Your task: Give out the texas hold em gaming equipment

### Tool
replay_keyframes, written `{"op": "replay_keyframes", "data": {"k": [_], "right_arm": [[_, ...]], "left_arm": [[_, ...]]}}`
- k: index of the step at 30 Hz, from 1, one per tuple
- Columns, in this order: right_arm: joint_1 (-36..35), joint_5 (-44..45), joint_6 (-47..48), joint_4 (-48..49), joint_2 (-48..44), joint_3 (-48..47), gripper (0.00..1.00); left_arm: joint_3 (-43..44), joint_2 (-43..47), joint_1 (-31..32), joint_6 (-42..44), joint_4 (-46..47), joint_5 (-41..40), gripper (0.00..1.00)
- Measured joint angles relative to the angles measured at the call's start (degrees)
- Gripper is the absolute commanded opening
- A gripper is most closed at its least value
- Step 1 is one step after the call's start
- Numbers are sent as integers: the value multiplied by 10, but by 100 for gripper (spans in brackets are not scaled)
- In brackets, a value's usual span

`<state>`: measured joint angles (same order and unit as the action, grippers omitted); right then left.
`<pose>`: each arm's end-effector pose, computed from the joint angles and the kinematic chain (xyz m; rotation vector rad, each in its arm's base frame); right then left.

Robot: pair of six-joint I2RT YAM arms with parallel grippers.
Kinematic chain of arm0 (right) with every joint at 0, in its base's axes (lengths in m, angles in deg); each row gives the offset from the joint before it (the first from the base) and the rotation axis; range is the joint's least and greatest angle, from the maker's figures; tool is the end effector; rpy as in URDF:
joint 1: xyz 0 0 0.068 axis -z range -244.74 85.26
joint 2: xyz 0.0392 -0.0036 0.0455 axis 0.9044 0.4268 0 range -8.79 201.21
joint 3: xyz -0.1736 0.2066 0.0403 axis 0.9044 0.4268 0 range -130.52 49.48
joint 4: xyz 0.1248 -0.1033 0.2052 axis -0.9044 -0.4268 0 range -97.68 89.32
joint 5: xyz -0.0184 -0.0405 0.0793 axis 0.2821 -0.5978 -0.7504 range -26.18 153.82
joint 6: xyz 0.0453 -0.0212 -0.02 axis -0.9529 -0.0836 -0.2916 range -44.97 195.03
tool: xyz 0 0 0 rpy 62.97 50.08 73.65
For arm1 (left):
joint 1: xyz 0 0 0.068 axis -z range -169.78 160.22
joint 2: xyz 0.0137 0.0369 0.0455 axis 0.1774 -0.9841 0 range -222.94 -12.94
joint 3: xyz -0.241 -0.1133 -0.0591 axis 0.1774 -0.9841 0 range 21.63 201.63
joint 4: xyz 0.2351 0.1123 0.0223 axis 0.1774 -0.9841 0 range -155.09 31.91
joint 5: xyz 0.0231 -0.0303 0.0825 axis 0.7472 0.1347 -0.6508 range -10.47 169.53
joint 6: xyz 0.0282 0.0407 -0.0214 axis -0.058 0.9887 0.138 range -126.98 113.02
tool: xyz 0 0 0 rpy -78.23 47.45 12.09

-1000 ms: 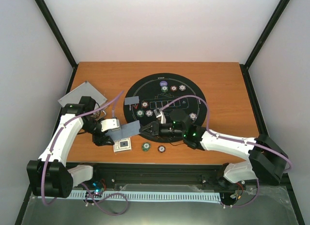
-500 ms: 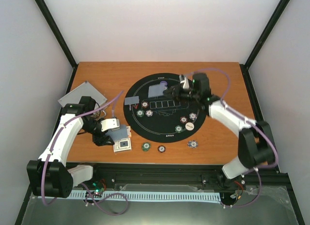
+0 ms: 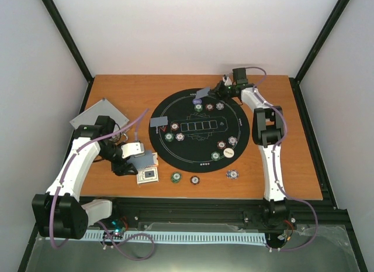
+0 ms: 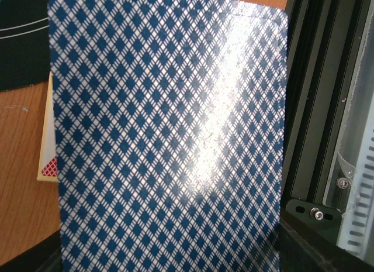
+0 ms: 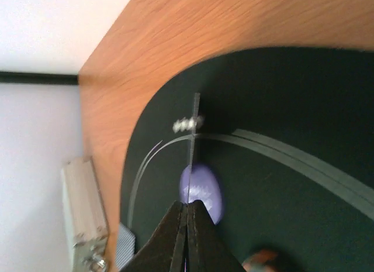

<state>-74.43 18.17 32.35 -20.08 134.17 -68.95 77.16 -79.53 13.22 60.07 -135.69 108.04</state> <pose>0.5376 0.1176 0.1569 0.2710 2.4384 1.3655 0.1685 -0.0259 0.2624 1.6136 2.2879 -0.5857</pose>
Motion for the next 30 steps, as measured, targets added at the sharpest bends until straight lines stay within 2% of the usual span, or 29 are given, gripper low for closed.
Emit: {"op": "replay_keyframes", "data": {"k": [3,6,9,12,19,23,26,30], "right_arm": [[7,10,2,-48,71,-90,3],[7,21,3,-78,94,-123,4],[6,34,13,-106,94,-133,15],[5,53,29,-127,82,-121,34],[2,92,64,-160,-62,10,52],[-8,110,75,-138,-196,115,63],[-42,108,65,-74,-331,265,72],[-144,96,19,28,-478,470,82]], "left_arm": [[0,0,0,0,0,-5,1],[0,0,0,0,0,-11,1],[0,0,0,0,0,-13,1],[0,0,0,0,0,-12,1],[0,13,0,1,-1,-12,1],[0,26,0,1,-5,-12,1],[-1,36,0,3,-9,-12,1],[-5,43,0,5,-14,-12,1]]}}
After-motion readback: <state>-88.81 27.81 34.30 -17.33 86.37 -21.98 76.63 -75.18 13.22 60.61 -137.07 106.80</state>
